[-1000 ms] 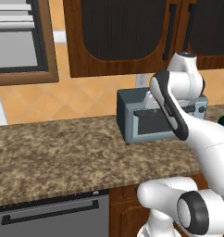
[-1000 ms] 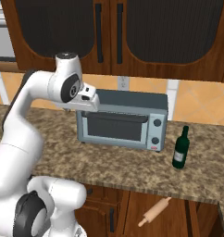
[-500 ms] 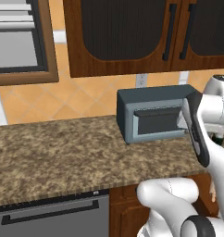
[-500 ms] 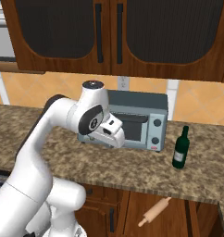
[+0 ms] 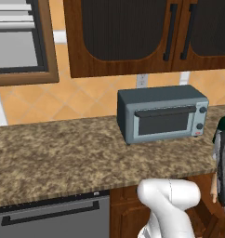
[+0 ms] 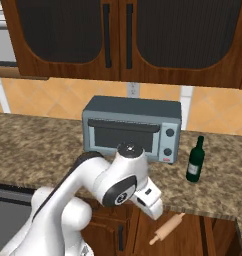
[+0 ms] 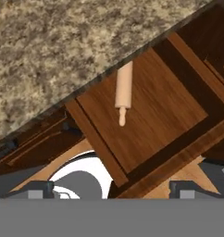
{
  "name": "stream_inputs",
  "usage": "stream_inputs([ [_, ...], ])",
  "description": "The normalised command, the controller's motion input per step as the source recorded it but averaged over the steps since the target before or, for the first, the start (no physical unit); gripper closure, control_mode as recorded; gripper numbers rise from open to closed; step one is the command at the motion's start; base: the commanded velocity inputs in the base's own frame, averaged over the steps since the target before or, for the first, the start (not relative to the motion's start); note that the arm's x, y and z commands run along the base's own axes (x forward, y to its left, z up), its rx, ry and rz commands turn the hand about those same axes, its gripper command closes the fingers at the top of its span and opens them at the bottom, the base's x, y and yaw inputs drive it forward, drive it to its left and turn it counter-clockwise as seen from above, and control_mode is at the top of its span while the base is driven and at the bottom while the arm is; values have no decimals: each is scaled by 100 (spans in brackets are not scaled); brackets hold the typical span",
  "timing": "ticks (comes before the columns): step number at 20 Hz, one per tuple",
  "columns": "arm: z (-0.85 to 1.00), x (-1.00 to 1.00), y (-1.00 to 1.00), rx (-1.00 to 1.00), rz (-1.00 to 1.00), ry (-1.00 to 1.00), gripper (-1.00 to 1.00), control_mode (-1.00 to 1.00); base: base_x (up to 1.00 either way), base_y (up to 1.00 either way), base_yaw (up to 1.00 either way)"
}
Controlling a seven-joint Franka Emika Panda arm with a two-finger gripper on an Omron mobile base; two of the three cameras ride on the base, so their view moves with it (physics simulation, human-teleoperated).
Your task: Pick the rolling pin from the drawer and place it on the counter.
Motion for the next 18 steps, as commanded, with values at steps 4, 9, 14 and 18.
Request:
stream_inputs([
  [4, -69, -10, -87, 0, -11, 10, -100, -100, 0, 0, 0],
  [9, -41, 0, -65, 0, 0, 1, -100, -100, 0, 0, 0],
  [14, -59, 0, -55, 0, 3, 5, -100, -100, 0, 0, 0],
  [18, -30, 0, -23, -1, 26, 3, -100, -100, 0, 0, 0],
])
